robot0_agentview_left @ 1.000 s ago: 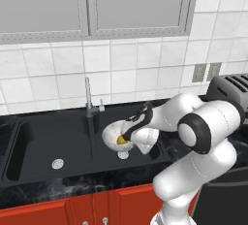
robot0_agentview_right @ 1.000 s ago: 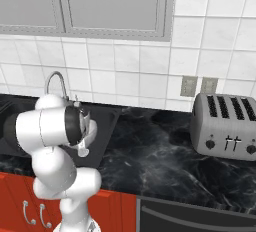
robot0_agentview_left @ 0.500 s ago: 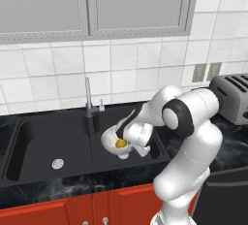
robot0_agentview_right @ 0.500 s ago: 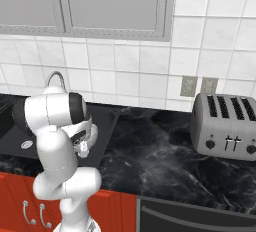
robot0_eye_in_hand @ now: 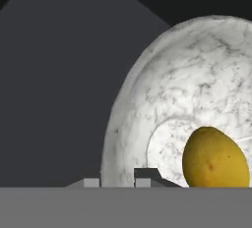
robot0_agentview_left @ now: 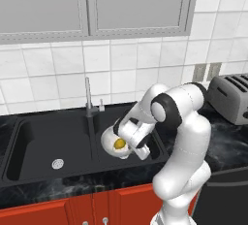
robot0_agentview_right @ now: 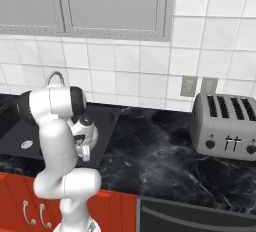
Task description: Pick the lemon from the cabinet and place it in the bowl. Then pick the bowl and place it in the sink. Then turn on the sink facuet.
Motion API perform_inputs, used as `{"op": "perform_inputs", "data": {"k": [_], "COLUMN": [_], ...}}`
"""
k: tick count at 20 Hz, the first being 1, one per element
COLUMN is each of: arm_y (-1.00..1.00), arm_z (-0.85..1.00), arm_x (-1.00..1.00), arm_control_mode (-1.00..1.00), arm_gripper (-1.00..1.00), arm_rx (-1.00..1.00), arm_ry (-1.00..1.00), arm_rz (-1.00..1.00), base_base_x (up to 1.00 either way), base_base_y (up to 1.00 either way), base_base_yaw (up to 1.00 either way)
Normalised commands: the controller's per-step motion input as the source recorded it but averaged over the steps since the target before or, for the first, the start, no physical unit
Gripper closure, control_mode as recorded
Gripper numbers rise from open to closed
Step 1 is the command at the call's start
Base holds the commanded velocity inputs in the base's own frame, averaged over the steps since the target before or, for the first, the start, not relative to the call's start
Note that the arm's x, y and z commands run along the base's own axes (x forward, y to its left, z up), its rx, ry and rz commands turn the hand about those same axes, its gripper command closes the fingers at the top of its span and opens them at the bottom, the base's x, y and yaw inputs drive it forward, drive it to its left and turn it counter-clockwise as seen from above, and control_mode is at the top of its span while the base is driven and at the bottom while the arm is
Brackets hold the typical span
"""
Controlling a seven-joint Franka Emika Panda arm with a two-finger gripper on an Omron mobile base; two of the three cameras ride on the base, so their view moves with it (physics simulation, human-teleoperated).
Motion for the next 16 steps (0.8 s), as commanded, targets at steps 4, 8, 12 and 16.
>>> {"op": "perform_inputs", "data": {"k": [4, 8, 12, 16], "arm_y": [0.0, 0.0, 0.0, 0.0], "arm_z": [-0.21, 0.1, 0.71, 1.0], "arm_x": [0.14, 0.0, 0.0, -0.04], "arm_control_mode": [-1.0, -1.0, -1.0, -1.0], "arm_gripper": [1.0, -1.0, -1.0, -1.0], "arm_rx": [0.0, 0.0, 0.0, 0.0], "arm_ry": [0.0, -0.01, 0.0, 0.0], "arm_rz": [0.01, 0.01, 0.0, 0.0], "base_base_x": [0.0, 0.0, 0.0, 0.0], "base_base_y": [0.0, 0.0, 0.0, 0.0], "base_base_yaw": [0.0, 0.0, 0.0, 0.0]}}
